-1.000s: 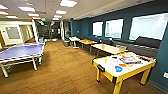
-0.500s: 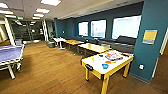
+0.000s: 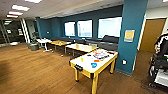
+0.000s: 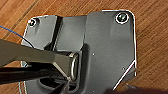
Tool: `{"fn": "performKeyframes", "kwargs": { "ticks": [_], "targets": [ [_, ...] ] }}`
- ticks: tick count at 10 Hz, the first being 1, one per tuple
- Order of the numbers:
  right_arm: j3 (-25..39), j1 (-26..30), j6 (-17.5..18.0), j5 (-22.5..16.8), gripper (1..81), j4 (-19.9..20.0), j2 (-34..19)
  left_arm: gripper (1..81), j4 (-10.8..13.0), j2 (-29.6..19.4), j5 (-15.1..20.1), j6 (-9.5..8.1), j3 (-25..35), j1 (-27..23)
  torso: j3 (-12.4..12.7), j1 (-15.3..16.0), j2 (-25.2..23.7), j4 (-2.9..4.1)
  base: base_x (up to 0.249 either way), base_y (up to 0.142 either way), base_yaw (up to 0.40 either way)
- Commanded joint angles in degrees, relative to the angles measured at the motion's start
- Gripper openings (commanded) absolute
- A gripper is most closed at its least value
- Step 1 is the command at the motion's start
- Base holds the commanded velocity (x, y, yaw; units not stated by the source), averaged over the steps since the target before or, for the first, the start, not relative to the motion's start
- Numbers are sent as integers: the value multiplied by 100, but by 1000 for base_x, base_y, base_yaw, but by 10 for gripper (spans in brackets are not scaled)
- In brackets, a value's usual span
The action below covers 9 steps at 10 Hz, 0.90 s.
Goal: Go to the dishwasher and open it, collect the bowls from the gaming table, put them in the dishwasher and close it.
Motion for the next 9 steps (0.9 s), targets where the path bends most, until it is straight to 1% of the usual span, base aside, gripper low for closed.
{"fn": "performKeyframes", "kwargs": {
  "ticks": [1, 7, 9],
  "targets": [
    [-1, 283, -26, -281, 811, 26, -5, 811, -33, -31, 246, -9, -14, -308, 0, 0, 0, 0, 0, 0, -400],
    [-1, 275, -26, -273, 811, 0, -5, 811, -33, -40, 246, 0, -14, -308, 0, 0, 0, 0, 0, 0, -388],
    [-1, 283, -34, -282, 811, -8, -5, 811, -33, -23, 254, -9, -14, -307, 0, 0, 0, 0, 0, 0, -256]
  ]
}}
